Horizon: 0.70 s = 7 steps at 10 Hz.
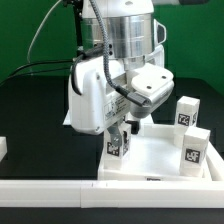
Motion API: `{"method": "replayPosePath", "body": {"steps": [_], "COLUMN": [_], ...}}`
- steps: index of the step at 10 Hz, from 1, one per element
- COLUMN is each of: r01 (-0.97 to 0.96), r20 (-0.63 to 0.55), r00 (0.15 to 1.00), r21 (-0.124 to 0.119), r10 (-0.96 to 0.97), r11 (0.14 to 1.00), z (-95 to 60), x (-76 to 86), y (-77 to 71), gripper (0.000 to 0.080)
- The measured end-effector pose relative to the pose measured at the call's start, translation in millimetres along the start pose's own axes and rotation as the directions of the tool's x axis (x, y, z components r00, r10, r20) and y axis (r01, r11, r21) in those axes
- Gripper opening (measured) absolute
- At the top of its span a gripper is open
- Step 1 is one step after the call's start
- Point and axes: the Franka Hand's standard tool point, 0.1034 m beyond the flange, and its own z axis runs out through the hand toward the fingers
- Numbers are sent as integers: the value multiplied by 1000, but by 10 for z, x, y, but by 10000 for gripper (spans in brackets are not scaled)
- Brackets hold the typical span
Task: Assemble square table
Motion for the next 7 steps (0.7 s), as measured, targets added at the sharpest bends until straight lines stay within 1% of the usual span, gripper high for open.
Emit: {"method": "replayPosePath", "body": {"steps": [1,2,3,4,5,7], "r01": [17,30,29,37,46,49], "r20": [10,26,43,43,34,34], "r00": [1000,999,999,998,998,998], "r21": [4,10,11,6,-6,-6], "r10": [-17,-30,-30,-37,-46,-49], "r11": [1000,1000,1000,999,999,999], "z": [-74,-203,-324,-344,-266,-256], "x": [-60,-102,-124,-154,-177,-172], "y": [34,82,145,230,298,288], "gripper": [545,545,616,643,643,648]}}
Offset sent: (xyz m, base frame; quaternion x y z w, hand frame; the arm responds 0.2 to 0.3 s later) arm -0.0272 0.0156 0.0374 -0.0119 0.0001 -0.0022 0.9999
